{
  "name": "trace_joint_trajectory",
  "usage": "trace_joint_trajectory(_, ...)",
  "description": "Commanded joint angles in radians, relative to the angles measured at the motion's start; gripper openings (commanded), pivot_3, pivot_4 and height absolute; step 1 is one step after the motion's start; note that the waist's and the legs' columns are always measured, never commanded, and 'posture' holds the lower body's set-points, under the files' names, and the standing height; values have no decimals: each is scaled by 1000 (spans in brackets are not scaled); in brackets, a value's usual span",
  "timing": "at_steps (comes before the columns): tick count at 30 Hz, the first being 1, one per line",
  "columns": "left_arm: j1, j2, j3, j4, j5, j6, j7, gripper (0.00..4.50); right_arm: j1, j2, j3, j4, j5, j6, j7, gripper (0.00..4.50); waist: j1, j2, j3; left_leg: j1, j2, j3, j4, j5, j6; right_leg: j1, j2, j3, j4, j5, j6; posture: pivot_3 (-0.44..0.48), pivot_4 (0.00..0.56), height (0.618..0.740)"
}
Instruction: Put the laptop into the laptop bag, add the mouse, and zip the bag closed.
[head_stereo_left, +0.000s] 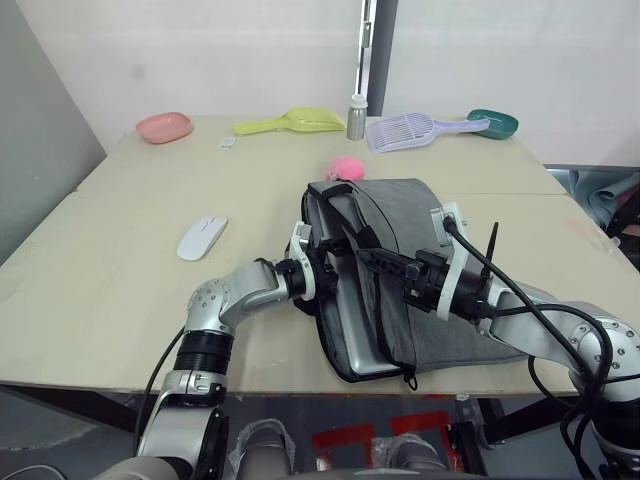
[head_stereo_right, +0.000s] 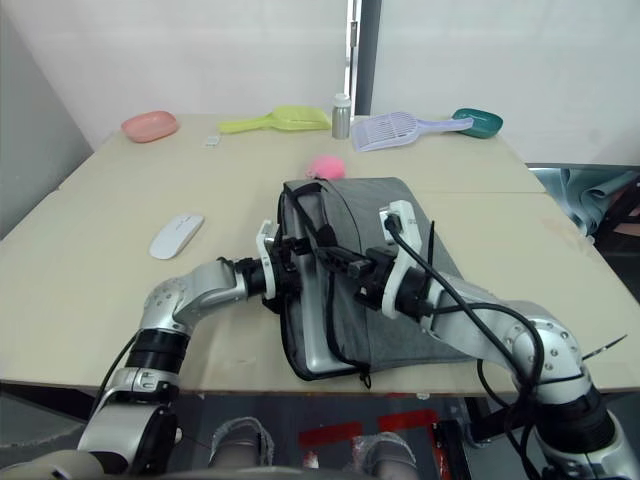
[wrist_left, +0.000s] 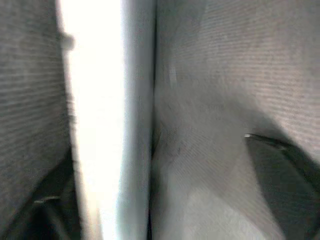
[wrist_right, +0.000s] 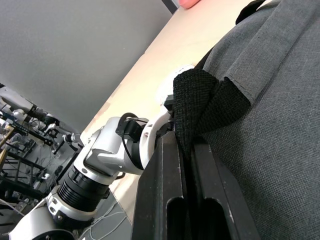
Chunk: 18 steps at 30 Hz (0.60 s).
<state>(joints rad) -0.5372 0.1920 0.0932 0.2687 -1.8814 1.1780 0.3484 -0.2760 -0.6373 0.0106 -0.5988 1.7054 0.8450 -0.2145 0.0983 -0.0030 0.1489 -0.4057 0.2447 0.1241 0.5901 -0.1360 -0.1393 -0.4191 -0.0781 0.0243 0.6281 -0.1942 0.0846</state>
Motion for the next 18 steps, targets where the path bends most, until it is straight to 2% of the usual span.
trace_joint_trajectory(1,-28,73,-44,-102,-38,80,-38,4468,-8,-7,-16,-32,19,-23,15,0,-1,0,0,0,0,0,0,0,0,0,0,0,0,0,0,0,150,740)
trace_joint_trajectory(6,-40,294,-106,-180,-39,211,-139,4468,7,-31,-38,-9,4,-18,43,0,-3,1,0,0,0,0,0,0,0,0,0,0,0,0,0,0,150,740)
trace_joint_trajectory(9,-72,406,-112,-190,-60,254,-231,4468,17,-49,-50,5,-8,-15,65,0,0,1,0,0,0,0,0,0,0,0,0,0,1,-4,-6,0,150,740)
trace_joint_trajectory(14,-124,563,-90,-176,-75,295,-407,4468,32,-79,-65,32,-39,-8,111,0,4,1,-1,1,0,0,1,0,0,0,-1,0,2,-6,-9,0,150,740)
trace_joint_trajectory(18,-106,673,21,-226,6,343,-659,4468,29,-99,-79,80,-88,0,162,0,1,1,-1,0,0,0,0,0,0,0,-1,0,1,-6,-10,0,150,740)
